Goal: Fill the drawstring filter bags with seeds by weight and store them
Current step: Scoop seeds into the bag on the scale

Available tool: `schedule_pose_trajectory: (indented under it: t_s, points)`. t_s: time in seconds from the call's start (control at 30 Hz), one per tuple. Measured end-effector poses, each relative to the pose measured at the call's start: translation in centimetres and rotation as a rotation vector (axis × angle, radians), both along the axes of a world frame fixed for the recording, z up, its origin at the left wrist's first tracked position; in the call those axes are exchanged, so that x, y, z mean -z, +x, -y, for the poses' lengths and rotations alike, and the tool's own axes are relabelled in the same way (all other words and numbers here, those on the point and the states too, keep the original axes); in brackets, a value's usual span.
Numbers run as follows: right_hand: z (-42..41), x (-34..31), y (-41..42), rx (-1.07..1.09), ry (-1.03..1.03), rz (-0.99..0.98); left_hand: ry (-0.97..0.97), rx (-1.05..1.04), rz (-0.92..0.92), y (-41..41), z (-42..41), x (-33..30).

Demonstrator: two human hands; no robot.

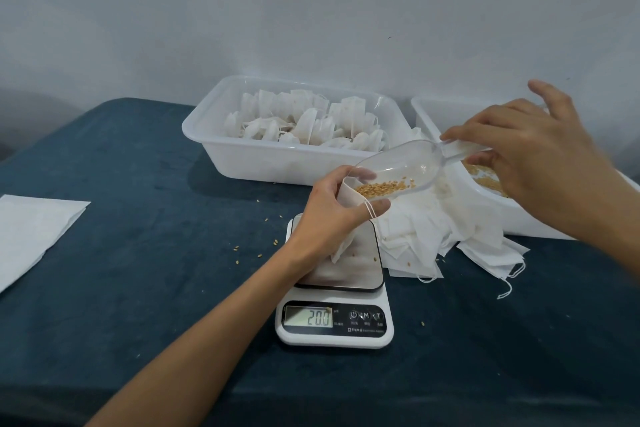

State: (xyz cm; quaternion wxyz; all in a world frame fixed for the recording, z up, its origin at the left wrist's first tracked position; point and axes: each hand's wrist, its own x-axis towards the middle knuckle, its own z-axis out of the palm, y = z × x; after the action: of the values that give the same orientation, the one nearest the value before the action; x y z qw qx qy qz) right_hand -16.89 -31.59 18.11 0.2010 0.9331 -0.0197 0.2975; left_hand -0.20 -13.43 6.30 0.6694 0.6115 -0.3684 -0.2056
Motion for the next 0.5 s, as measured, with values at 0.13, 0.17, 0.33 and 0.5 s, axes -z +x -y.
schedule_pose_trajectory:
  t_s: [0.13, 0.17, 0.33, 0.5]
  points:
    - [-0.1, 0.0, 0.01, 0.0, 0.012, -0.005, -0.005, -0.001, -0.005, -0.03, 0.01, -0.09]
    - [-0.12, -0.01, 0.01, 0.0, 0.011, -0.006, -0.006, -0.001, -0.006, -0.02, 0.0, -0.11]
    - [-0.09, 0.06, 0.03, 0.002, 0.003, -0.003, -0.01, 0.006, -0.01, 0.01, -0.03, -0.05]
    - [0.02, 0.08, 0.05, -0.001, -0.005, 0.003, -0.007, 0.009, -0.01, 0.06, 0.01, 0.07]
